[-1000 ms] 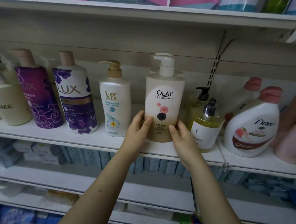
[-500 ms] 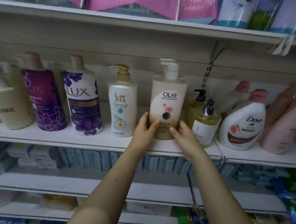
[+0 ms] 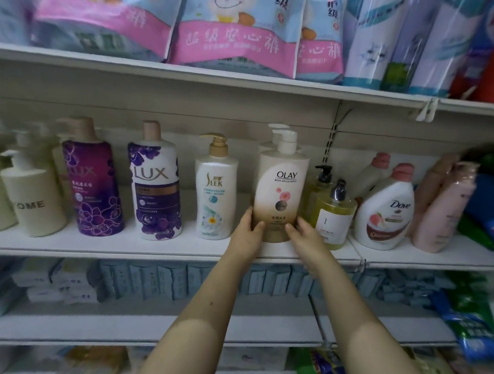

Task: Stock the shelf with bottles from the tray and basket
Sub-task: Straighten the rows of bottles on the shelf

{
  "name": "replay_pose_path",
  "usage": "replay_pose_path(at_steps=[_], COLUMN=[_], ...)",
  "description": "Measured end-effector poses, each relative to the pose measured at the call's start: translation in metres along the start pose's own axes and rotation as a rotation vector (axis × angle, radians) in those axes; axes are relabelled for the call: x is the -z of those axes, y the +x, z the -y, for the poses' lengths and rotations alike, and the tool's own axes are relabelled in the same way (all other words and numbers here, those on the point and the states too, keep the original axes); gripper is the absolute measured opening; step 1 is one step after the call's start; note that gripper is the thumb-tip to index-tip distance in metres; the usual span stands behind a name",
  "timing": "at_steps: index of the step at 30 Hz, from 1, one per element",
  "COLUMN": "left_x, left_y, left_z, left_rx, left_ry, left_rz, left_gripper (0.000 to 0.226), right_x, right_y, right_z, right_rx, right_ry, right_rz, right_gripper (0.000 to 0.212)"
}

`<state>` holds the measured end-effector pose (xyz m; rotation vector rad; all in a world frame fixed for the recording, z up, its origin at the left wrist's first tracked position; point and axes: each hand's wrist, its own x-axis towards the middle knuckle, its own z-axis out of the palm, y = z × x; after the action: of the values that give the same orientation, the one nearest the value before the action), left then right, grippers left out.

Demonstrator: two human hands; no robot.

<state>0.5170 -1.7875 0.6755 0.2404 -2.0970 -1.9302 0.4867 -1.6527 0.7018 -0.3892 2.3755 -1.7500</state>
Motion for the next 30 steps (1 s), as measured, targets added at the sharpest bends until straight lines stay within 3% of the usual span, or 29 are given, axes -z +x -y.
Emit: replay_pose_path(at_steps=[5, 8, 11, 16, 23, 30], left_x=[-0.020, -0.039, -0.058, -0.092, -0.137, -0.158], left_y=[-0.032, -0.050, -0.047, -0.030, 0.005, 0.029], left_z=[-0.002, 0.000, -0.007, -0.024, -0.023, -0.016], left_rx=[-0.064, -0.130, -0.174, -0.134, -0.099, -0.160], left_ry=[-0.099, -0.107, -0.033, -0.087, -0.181, -0.243], left_rz=[-0.284, -0.228, -0.115, -0.011, 0.004, -0.099], left_gripper=[0.033, 0.023, 0.029, 0.042, 0.051, 0.041], right_x=[0.008, 0.020, 0.038, 0.073, 0.104, 0.120], right_y=[-0.019, -0.036, -0.038, -0.026, 0.013, 0.046], right_z=[-0.009, -0.027, -0.038, -0.043, -0.061, -0.059], right_rx=[-0.009, 0.038, 0.027, 0.099, 0.190, 0.170], right_ry=[0.056, 0.138, 0.273, 0.205, 0.143, 0.255], right_rz=[-0.115, -0.191, -0.288, -0.390, -0.120, 0.052], right_gripper=[0.053, 0.050, 0.045, 0.043, 0.065, 0.044])
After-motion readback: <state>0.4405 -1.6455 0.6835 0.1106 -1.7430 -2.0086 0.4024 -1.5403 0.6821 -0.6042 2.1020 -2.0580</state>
